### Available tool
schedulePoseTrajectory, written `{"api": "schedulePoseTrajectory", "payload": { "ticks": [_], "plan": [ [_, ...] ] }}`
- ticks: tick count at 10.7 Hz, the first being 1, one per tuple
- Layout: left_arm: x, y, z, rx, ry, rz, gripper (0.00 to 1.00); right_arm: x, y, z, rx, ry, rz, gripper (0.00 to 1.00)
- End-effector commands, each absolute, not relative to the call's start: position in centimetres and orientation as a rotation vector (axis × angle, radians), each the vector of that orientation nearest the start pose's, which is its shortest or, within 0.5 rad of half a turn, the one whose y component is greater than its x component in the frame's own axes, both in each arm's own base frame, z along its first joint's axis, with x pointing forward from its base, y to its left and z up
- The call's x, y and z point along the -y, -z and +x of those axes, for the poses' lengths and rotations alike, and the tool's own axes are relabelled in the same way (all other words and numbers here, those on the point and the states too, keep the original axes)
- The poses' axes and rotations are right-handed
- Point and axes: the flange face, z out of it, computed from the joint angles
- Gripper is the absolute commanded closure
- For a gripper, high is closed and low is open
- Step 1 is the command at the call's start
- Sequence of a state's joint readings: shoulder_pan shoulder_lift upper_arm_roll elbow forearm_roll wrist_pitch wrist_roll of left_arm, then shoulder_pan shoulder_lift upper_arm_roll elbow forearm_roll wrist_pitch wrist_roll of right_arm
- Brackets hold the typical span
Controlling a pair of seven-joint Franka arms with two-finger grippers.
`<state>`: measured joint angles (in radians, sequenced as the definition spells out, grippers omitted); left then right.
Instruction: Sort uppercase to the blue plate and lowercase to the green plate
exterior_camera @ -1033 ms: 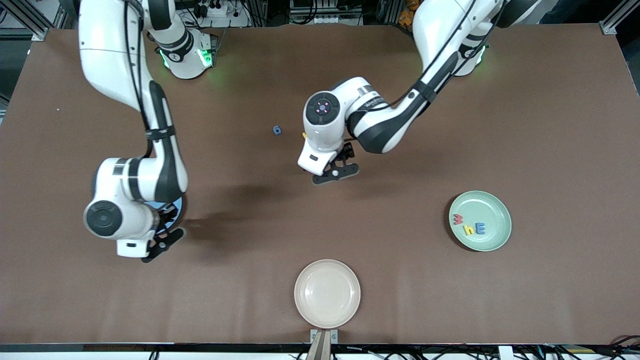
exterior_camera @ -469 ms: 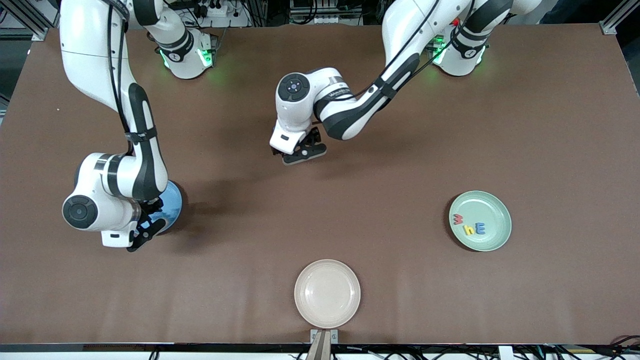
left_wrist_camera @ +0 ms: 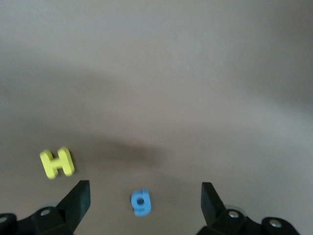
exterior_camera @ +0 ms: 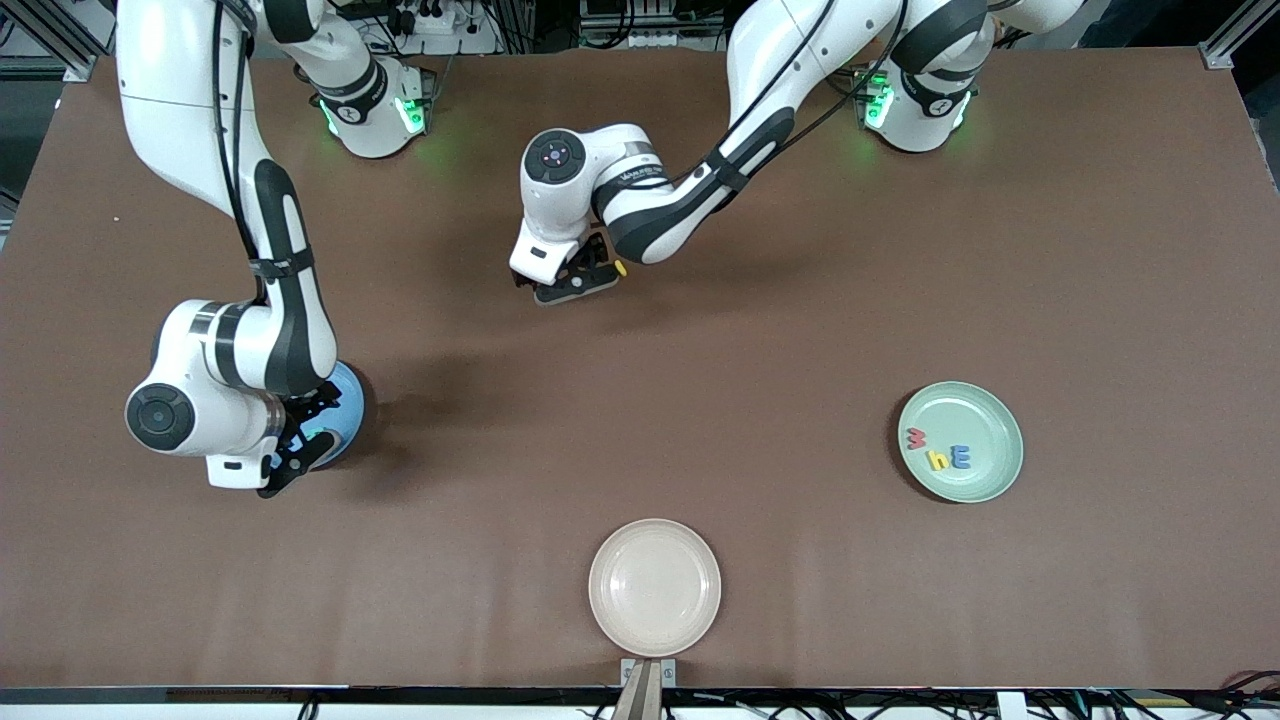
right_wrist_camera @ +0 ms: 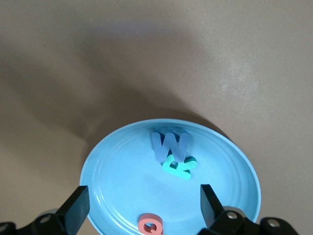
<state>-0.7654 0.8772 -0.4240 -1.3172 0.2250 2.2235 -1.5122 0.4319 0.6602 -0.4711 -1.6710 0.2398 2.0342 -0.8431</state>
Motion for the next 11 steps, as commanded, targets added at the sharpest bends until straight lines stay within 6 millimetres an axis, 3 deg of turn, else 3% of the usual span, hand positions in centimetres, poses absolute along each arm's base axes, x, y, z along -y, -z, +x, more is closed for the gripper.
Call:
{"api": "schedulePoseTrajectory", "payload": {
  "ticks": [1, 4, 11],
  "plan": [
    [68.1, -23.4, 34.3, 0.572, -0.199, -3.184, 0.00, -2.1, -23.7, 64.7, 1.095, -0.331, -2.883, 0.00],
    [68.7, -20.4, 33.0, 0.543, -0.202, -3.141, 0.00, -2.2, -23.6, 64.7, 1.092, -0.331, -2.880, 0.00],
    [69.8, -18.2, 30.9, 0.491, -0.204, -3.108, 0.00, -2.7, -23.2, 64.6, 1.061, -0.310, -2.859, 0.00]
  ]
}}
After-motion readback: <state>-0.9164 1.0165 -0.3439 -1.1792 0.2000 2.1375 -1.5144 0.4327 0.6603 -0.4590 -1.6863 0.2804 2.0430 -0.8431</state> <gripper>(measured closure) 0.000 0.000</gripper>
